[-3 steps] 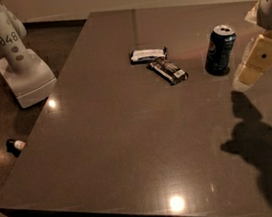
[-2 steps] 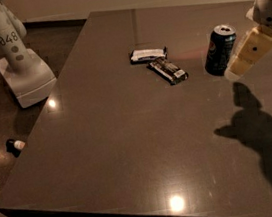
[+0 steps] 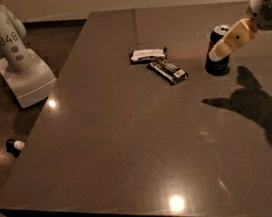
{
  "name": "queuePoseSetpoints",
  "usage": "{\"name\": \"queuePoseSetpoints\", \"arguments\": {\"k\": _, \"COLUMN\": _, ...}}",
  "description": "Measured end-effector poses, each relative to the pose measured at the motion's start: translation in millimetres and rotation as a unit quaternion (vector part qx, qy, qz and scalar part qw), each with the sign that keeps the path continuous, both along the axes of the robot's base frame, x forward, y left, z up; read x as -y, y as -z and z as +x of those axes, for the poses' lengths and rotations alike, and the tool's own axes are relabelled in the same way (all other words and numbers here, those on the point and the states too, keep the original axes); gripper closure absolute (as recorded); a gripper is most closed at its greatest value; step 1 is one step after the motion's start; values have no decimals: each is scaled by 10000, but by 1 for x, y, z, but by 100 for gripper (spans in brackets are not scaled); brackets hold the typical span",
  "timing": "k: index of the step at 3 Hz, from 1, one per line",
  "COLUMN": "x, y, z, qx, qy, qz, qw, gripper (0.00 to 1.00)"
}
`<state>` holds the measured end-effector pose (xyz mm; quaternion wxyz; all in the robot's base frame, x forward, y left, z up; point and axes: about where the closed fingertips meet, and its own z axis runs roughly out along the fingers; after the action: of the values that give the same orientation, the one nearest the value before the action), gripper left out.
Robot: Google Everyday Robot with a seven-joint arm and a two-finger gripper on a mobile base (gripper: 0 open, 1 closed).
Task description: Knock pepsi can over
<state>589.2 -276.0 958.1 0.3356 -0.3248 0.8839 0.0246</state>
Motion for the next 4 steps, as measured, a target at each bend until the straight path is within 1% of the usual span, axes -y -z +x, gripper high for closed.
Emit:
{"name": "queuePoseSetpoints", "arguments": {"k": 1, "x": 8, "y": 9, "z": 25, "qx": 139, "qy": 381, "qz": 436, "qw": 9982, "gripper": 0}}
{"name": "queuePoseSetpoints", "arguments": {"k": 2, "x": 10, "y": 25, "z": 49, "qx": 214, "qy": 651, "qz": 856, "qw": 9940, "gripper": 0}}
{"name": "queuePoseSetpoints", "arguments": {"k": 3, "x": 12, "y": 35, "z": 58, "qx": 291, "qy": 738, "qz": 1032, "qw": 9915, "gripper": 0}}
{"name": "queuePoseSetpoints", "arguments": {"k": 4, "x": 11, "y": 41, "z": 62, "qx": 340, "qy": 723, "qz": 1149, "qw": 9902, "gripper": 15}}
